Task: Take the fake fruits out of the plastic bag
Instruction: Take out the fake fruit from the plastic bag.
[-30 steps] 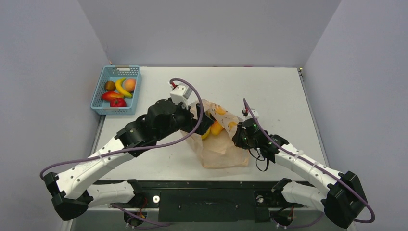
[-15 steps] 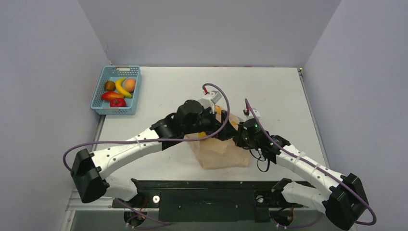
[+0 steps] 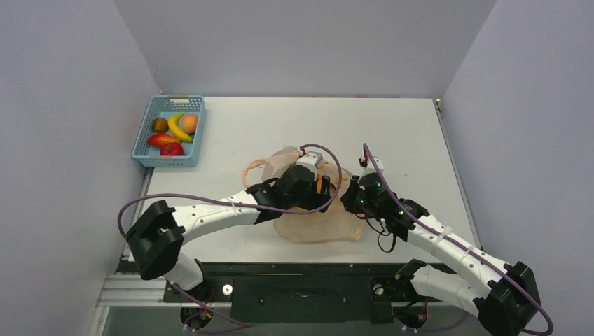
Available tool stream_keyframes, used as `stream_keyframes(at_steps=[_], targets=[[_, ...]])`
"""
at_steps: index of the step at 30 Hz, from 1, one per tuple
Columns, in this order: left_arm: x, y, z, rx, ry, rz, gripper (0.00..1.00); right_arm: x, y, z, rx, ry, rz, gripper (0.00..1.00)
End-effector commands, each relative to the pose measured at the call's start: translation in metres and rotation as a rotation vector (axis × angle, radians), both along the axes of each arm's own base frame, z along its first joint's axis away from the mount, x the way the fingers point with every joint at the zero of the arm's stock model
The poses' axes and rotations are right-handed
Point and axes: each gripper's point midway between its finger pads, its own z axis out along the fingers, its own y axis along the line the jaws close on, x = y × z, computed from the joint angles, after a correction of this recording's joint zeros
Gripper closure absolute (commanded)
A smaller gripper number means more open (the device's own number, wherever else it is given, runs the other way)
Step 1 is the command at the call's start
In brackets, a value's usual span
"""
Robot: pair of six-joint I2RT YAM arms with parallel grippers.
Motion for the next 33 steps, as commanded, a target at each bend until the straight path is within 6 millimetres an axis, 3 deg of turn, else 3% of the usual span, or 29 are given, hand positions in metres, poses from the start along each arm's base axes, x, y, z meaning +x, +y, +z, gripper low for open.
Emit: stream_keyframes(at_steps=[1, 10, 20, 26, 30, 33], targets=[[0.023, 0.01, -0.018, 0.088, -0.087, 0.076, 0.3, 0.001, -0.001, 0.004, 0.009, -0.025, -0.01, 1.0], [0.054, 0.004, -0.028, 0.091, -0.192, 0.147, 0.28, 0.001, 0.001, 0.002, 0.012, -0.019, -0.004, 1.0], [0.091, -0.008, -0.038, 0.148, -0.356, 0.107, 0.22, -0.001, 0.001, 0.003, 0.019, -0.018, 0.001, 1.0], [0.104, -0.011, -0.053, 0.208, -0.387, 0.071, 0.2, -0.001, 0.001, 0.003, 0.018, -0.021, 0.0, 1.0], [0.11, -0.014, -0.069, 0.245, -0.388, 0.062, 0.22, -0.001, 0.001, 0.003, 0.015, -0.018, 0.003, 1.0], [0.113, -0.017, -0.076, 0.274, -0.386, 0.058, 0.31, 0.0, 0.002, 0.003, 0.014, -0.018, 0.004, 1.0]])
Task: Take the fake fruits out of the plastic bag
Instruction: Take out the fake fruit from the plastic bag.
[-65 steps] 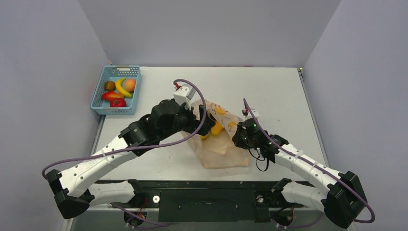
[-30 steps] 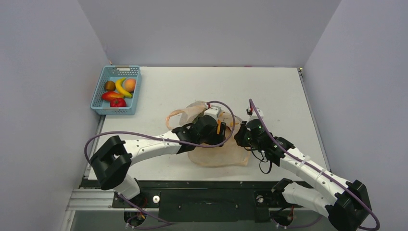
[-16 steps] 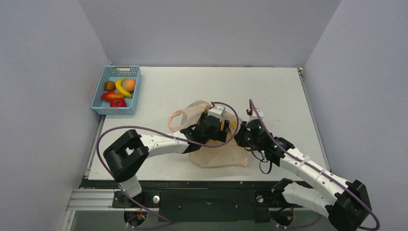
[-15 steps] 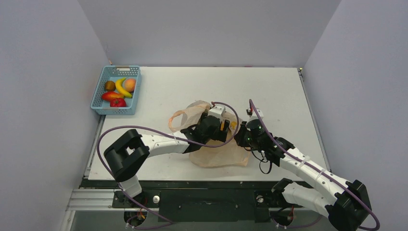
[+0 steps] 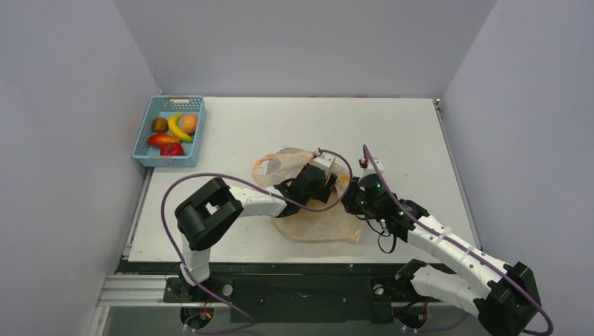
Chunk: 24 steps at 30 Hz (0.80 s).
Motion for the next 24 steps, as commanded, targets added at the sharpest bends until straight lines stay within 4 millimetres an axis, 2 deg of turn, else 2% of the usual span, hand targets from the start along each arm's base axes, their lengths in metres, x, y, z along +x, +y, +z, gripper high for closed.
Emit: stream_keyframes(at_steps=[1, 2, 6, 11, 18, 24], targets=[[0.02, -0.017, 0.014, -0.008, -0.072, 0.002, 0.34, 0.002, 0.004, 0.008, 0.023, -0.029, 0.004, 1.0], [0.02, -0.017, 0.012, -0.001, -0.071, 0.006, 0.4, 0.002, 0.004, 0.008, 0.024, -0.029, 0.004, 1.0], [0.02, -0.014, 0.011, 0.007, -0.074, 0.019, 0.5, 0.002, 0.004, 0.008, 0.022, -0.026, 0.005, 1.0], [0.015, -0.016, 0.02, 0.011, -0.071, 0.006, 0.54, 0.002, 0.003, 0.006, 0.018, -0.022, 0.003, 1.0], [-0.016, -0.021, 0.059, -0.062, -0.025, -0.079, 0.59, 0.004, 0.003, 0.009, 0.015, -0.031, -0.002, 1.0], [-0.051, -0.015, 0.07, -0.13, 0.134, -0.14, 0.62, 0.007, 0.001, 0.01, -0.001, -0.041, -0.013, 1.0]])
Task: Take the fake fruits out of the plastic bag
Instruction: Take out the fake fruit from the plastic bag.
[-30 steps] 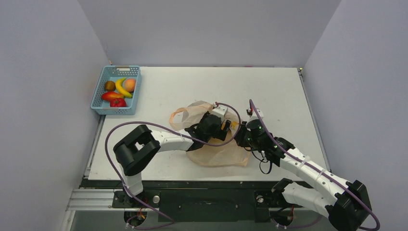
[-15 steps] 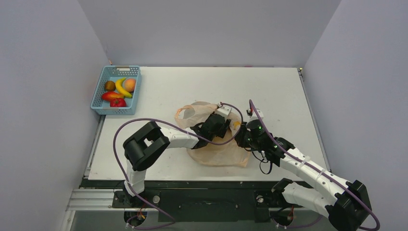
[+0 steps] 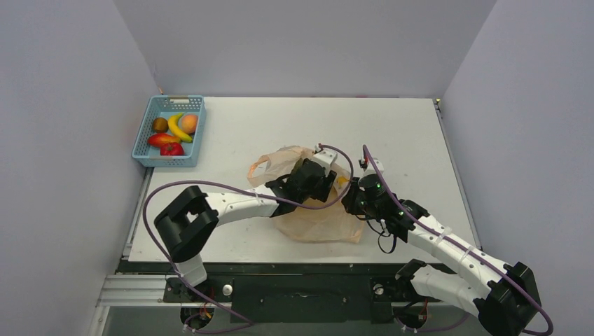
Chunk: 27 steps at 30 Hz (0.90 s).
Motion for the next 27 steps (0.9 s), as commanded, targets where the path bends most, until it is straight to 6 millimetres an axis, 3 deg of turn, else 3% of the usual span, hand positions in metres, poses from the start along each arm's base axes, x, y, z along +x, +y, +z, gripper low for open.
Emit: stream_keyframes(at_steps=[1, 8, 14, 22, 27], targets=[[-0.033, -0.003, 0.029, -0.085, 0.144, -0.072, 0.62, 0.009, 0.002, 0.012, 0.005, -0.049, -0.014, 1.0], [-0.076, 0.012, 0.023, -0.096, 0.36, -0.106, 0.62, 0.012, -0.001, 0.016, -0.001, -0.062, -0.029, 1.0], [-0.095, 0.031, 0.046, -0.193, 0.404, -0.116, 0.62, 0.012, -0.002, 0.013, -0.012, -0.055, -0.033, 1.0], [-0.08, 0.066, 0.136, -0.378, 0.303, -0.121, 0.62, 0.012, 0.001, 0.018, 0.008, -0.056, -0.027, 1.0], [-0.092, 0.086, 0.193, -0.53, 0.257, -0.229, 0.62, 0.012, 0.001, 0.017, 0.007, -0.054, -0.03, 1.0]])
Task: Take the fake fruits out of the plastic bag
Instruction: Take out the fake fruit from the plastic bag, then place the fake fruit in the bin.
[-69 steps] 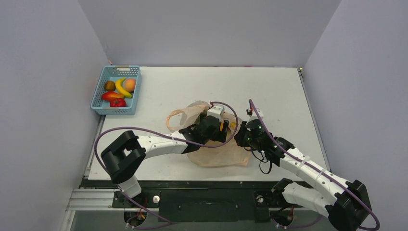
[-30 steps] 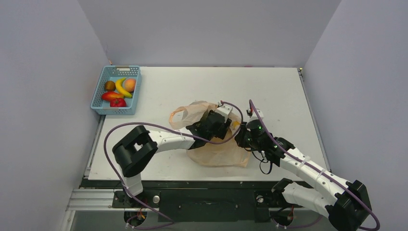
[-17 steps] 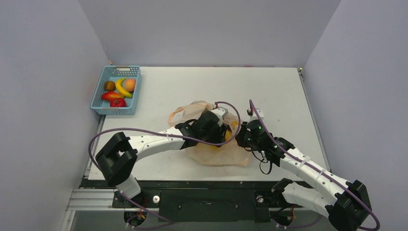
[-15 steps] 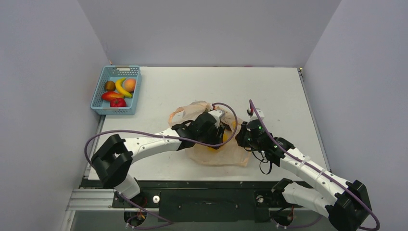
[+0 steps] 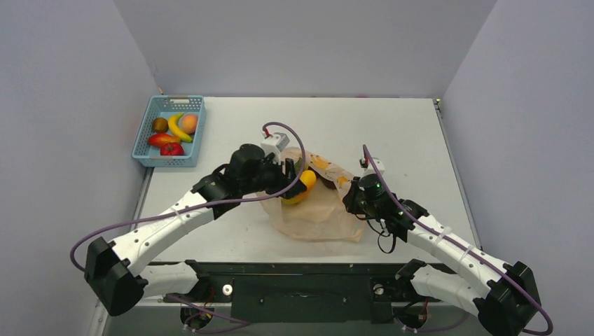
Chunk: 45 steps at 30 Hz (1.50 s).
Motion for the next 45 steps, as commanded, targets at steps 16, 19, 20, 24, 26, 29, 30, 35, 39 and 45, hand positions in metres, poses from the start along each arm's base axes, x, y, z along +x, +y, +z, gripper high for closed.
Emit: stream_keyframes(at_steps=[16, 19, 20, 24, 26, 29, 30, 35, 39, 45], targets=[[0.028, 0.169, 0.133, -0.127, -0.307, 0.5, 0.72, 0.011, 0.009, 0.011, 0.025, -0.034, 0.003, 1.0], [0.028, 0.217, 0.15, -0.065, -0.426, 0.715, 0.71, 0.011, 0.01, 0.01, 0.03, -0.034, 0.007, 1.0], [0.028, 0.226, 0.149, -0.044, -0.442, 0.752, 0.7, 0.011, 0.011, 0.01, 0.031, -0.034, 0.008, 1.0], [0.026, 0.276, 0.136, 0.116, -0.497, 0.966, 0.66, 0.011, 0.011, 0.011, 0.029, -0.038, 0.014, 1.0], [0.028, 0.293, 0.121, 0.192, -0.497, 1.048, 0.65, 0.011, 0.01, 0.01, 0.024, -0.041, 0.016, 1.0], [0.037, 0.306, 0.093, 0.272, -0.478, 1.116, 0.65, 0.012, 0.011, 0.008, 0.017, -0.04, 0.02, 1.0], [0.042, 0.307, 0.091, 0.271, -0.48, 1.129, 0.65, 0.012, 0.011, 0.008, 0.017, -0.042, 0.022, 1.0], [0.07, 0.315, 0.085, 0.269, -0.501, 1.198, 0.64, 0.014, 0.015, 0.008, 0.022, -0.041, 0.036, 1.0], [0.102, 0.332, 0.095, 0.251, -0.494, 1.258, 0.64, 0.017, 0.016, 0.01, 0.014, -0.042, 0.048, 1.0], [0.159, 0.385, 0.066, 0.053, -0.401, 1.369, 0.6, 0.023, 0.013, 0.01, 0.001, -0.045, 0.05, 1.0]])
